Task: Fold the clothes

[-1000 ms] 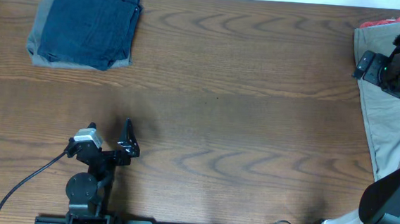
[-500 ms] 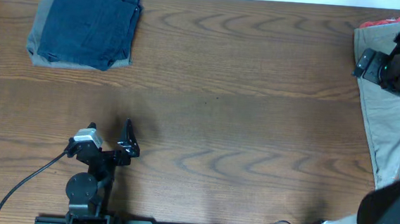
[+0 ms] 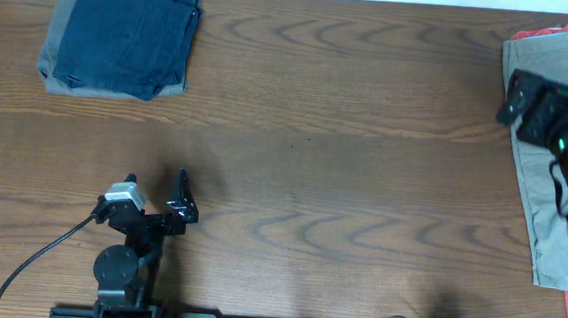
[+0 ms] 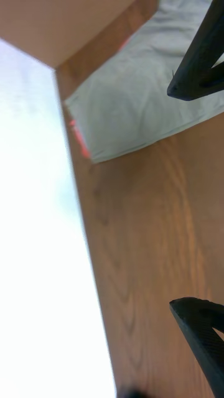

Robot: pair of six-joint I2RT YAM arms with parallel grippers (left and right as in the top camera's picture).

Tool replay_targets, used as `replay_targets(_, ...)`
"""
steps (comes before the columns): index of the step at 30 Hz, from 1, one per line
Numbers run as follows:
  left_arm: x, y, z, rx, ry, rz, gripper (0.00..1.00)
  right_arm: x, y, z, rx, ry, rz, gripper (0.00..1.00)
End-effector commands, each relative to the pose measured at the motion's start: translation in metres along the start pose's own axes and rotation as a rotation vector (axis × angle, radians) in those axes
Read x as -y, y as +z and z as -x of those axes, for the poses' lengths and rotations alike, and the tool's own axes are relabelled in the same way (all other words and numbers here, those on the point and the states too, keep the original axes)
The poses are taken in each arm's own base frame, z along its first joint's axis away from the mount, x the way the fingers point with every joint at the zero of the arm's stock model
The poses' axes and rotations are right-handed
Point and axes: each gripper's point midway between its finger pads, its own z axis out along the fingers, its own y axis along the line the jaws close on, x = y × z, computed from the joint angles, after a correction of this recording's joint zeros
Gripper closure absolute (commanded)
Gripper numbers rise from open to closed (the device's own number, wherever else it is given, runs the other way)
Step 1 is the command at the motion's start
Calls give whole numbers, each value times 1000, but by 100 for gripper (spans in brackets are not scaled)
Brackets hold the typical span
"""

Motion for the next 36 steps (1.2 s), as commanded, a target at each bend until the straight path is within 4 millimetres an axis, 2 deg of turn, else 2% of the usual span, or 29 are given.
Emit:
replay_targets(1, -8, 2, -14, -31, 19, 25, 2, -7, -40, 11, 97, -15, 43, 1)
replay_targets(5, -8, 2, -14, -31, 19, 25, 2, -5, -87, 19, 207, -4, 74, 1)
replay_targets(8, -8, 2, -14, -31, 19, 25, 2, 10, -119, 21, 291, -6, 28, 1)
replay_targets(10, -8, 2, -14, -31, 19, 25, 2, 19, -133, 18, 328, 2, -1, 1)
replay_targets(13, -8, 2, -14, -31, 19, 25, 2, 23, -143, 5, 340, 4, 1, 1)
replay_targets(17, -8, 2, -14, -31, 19, 25, 2, 29, -140, -18, 334, 6, -11, 1)
replay_targets(21, -8, 2, -14, -30, 19, 25, 2, 18, -129, -46, 323, -9, 71, 1)
replay_targets(31, -8, 2, -14, -31, 19, 25, 2, -14, -75, -114, 385, -40, 293, 1)
replay_targets(36, -8, 2, -14, -31, 19, 25, 2, -28, -48, -140, 447, -58, 388, 1)
